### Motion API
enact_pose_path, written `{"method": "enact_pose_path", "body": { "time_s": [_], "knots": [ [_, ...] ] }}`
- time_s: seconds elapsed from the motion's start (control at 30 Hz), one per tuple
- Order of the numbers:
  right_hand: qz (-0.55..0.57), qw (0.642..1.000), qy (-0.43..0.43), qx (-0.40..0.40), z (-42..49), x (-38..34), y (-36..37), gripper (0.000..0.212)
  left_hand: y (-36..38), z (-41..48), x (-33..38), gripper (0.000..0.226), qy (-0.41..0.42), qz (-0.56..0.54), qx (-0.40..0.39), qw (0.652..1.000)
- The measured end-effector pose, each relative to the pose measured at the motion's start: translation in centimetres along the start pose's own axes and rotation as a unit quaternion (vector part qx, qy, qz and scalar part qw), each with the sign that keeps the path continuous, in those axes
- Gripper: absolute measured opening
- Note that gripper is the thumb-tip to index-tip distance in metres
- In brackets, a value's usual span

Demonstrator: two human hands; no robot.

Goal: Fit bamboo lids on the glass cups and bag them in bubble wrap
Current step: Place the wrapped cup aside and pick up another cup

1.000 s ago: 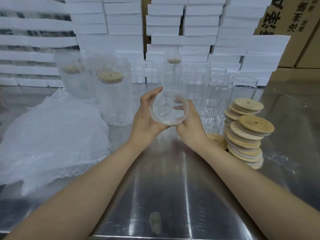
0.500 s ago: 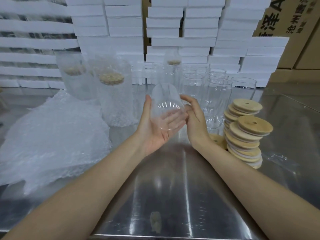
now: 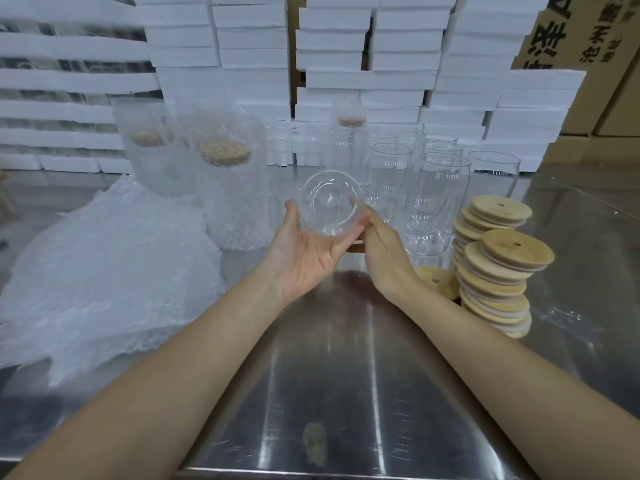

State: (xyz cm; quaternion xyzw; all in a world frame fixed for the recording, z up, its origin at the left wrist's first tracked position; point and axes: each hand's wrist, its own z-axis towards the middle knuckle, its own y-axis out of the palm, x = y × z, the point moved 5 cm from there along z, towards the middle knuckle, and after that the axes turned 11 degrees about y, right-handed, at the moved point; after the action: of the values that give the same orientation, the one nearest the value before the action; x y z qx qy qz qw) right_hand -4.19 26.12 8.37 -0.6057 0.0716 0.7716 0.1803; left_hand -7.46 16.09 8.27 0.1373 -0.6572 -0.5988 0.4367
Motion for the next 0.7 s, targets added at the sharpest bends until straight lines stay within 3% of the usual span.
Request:
{"method": "enact_pose_path", "body": {
  "time_s": [0.07, 0.13, 0.17, 0.27, 0.33, 0.7],
  "knots": [
    [0.047, 0.999, 0.013, 0.024, 0.4, 0.1, -0.4, 0.035, -0.5, 0.3, 0.2, 0.076, 0.048, 0.122, 0.014, 0.991],
    [0.106, 0.992, 0.051, 0.035, 0.8, 0.3, -0.7, 0.036, -0.8, 0.3, 0.8, 0.066, 0.119, 0.296, 0.048, 0.947],
    [0.13, 0.989, 0.07, 0.029, 1.0, 0.5, -0.6, 0.04, -0.8, 0.2, 1.1, 0.073, 0.149, 0.364, 0.055, 0.918],
    [0.151, 0.983, 0.107, -0.013, 1.0, 1.1, -0.1, 0.041, -0.8, 0.1, 2.0, 0.086, 0.246, 0.481, 0.034, 0.841],
    [0.139, 0.981, 0.129, -0.035, 1.0, 1.8, 0.2, 0.037, -0.8, 0.1, 2.1, 0.085, 0.282, 0.507, 0.02, 0.814],
    [0.161, 0.974, 0.147, -0.057, 1.1, 2.0, 0.7, 0.02, -1.4, 0.1, 2.6, 0.09, 0.313, 0.498, 0.06, 0.807]
  ]
}}
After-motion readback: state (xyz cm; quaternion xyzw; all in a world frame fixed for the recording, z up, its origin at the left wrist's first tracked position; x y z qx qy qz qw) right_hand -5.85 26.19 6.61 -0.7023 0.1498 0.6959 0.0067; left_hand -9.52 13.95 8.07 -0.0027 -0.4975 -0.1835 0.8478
